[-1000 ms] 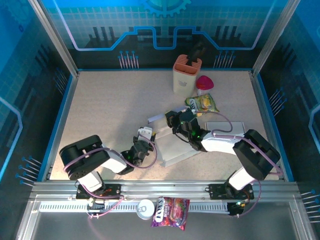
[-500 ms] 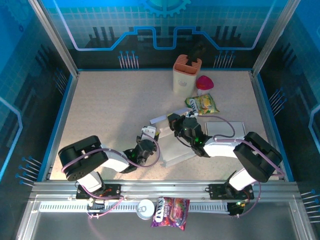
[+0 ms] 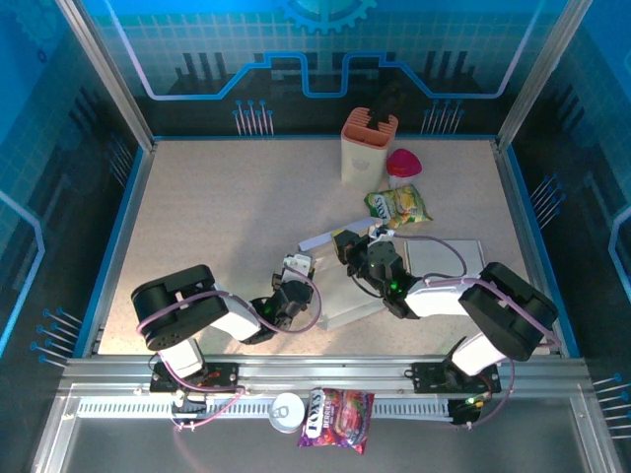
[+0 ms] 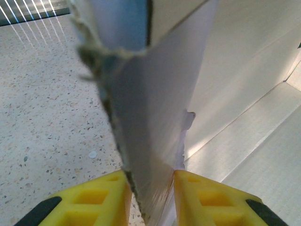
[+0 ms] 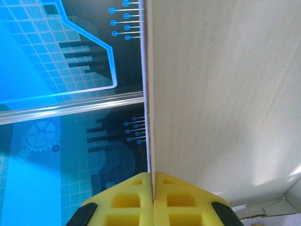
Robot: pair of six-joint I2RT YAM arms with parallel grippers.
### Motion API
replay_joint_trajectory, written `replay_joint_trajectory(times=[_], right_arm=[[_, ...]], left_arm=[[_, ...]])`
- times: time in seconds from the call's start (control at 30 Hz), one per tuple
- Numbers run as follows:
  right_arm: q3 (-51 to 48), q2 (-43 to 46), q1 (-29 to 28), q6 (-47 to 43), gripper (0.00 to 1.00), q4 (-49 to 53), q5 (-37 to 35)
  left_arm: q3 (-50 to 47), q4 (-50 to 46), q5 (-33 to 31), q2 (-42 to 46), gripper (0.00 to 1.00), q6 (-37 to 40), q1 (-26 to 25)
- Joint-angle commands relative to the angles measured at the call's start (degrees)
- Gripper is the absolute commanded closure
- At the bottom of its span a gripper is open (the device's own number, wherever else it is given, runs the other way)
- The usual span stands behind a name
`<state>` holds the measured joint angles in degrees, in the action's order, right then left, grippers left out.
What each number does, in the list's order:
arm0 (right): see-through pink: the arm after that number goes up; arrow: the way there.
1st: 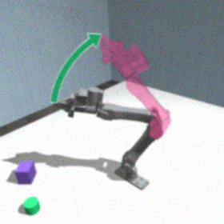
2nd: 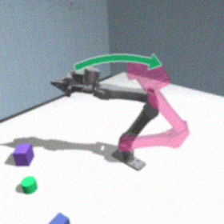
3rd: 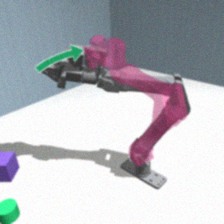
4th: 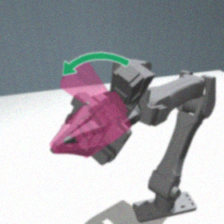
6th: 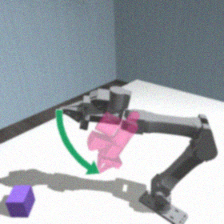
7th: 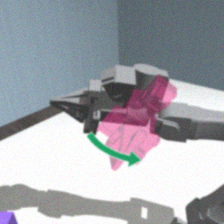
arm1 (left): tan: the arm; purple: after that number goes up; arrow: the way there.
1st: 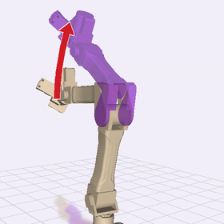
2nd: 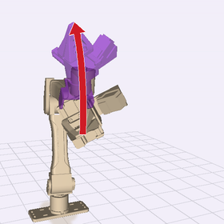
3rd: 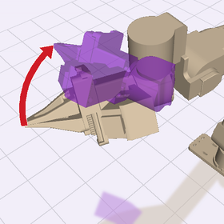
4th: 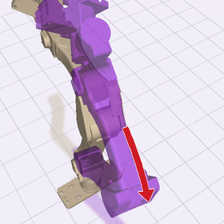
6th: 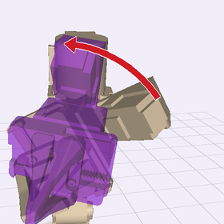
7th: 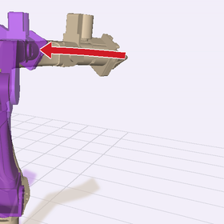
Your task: Fold the paper box
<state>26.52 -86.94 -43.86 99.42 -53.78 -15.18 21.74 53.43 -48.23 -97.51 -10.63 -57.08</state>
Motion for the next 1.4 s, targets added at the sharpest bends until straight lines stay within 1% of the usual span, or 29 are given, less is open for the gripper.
replay_joint_trajectory(times=[0.0,0.07,0.17,0.4,0.7,0.8,0.93,0.97,1.13,1.17,1.3,1.37], right_arm=[[-1.2,0.9,-1.0,-0.2,1.00,2.8,-1.7],[-1.1,0.8,-1.0,-0.2,1.00,2.8,-1.7],[-0.9,0.7,-1.0,-0.1,1.00,3.4,-1.4],[-0.6,-0.1,-1.6,0.6,1.00,3.6,-1.1],[-0.1,-1.1,-2.8,2.1,1.00,3.7,-1.6],[-0.3,-1.0,-3.1,2.3,1.00,4.0,-1.8],[-0.3,-0.9,-3.1,2.3,1.00,4.1,-1.6],[-0.4,-0.9,-3.1,2.2,1.00,4.0,-1.4],[-0.4,0.6,-3.0,0.7,1.00,5.8,-0.7],[-0.2,1.1,-2.8,0.0,0.99,6.4,-0.4],[0.2,5.2,-1.8,-4.6,0.65,9.8,0.3],[1.3,8.7,-0.6,-8.2,0.53,14.4,1.5]], left_arm=[[1.8,1.5,-1.3,-0.5,0.71,-1.0,-0.5],[2.1,1.5,-1.3,-0.8,0.72,-1.0,-0.6],[2.4,1.7,-1.4,-1.4,0.76,-1.2,-0.6],[4.0,1.5,-1.5,-2.9,0.77,-1.1,-0.7],[7.5,-2.9,-7.3,-4.5,0.77,-3.1,-1.1],[8.5,-3.9,-8.2,-5.2,0.82,-3.2,-1.1],[9.6,-5.7,-9.8,-5.6,0.99,-3.4,-1.1],[10.0,-6.5,-10.4,-5.6,1.00,-3.6,-1.1],[11.7,-11.7,-12.1,-5.3,1.00,-4.3,-0.6],[11.9,-12.5,-12.1,-5.2,1.00,-4.4,-0.5],[11.5,-14.1,-12.2,-4.4,1.00,-3.8,0.6],[10.7,-14.1,-12.1,-3.7,1.00,-3.0,1.2]])
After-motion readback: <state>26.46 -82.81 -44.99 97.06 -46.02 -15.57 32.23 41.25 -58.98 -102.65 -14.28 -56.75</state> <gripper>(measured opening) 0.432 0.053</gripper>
